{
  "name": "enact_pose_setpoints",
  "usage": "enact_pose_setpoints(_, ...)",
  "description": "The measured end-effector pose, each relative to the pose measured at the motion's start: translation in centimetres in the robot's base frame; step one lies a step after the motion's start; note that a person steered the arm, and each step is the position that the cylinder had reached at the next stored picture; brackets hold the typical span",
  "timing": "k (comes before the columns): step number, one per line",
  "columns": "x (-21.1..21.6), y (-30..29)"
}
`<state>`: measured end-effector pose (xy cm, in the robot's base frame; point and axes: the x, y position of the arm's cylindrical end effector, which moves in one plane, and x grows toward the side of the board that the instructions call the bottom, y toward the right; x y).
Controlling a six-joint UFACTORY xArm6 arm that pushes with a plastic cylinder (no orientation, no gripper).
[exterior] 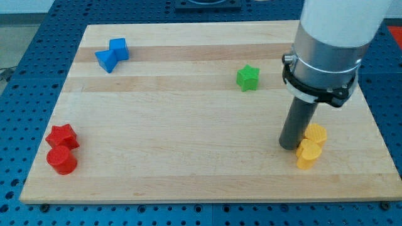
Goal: Push the yellow blocks towards the bottom right side board
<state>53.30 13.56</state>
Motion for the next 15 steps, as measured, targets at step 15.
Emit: enact_pose_setpoints(15,-1.8,6.4)
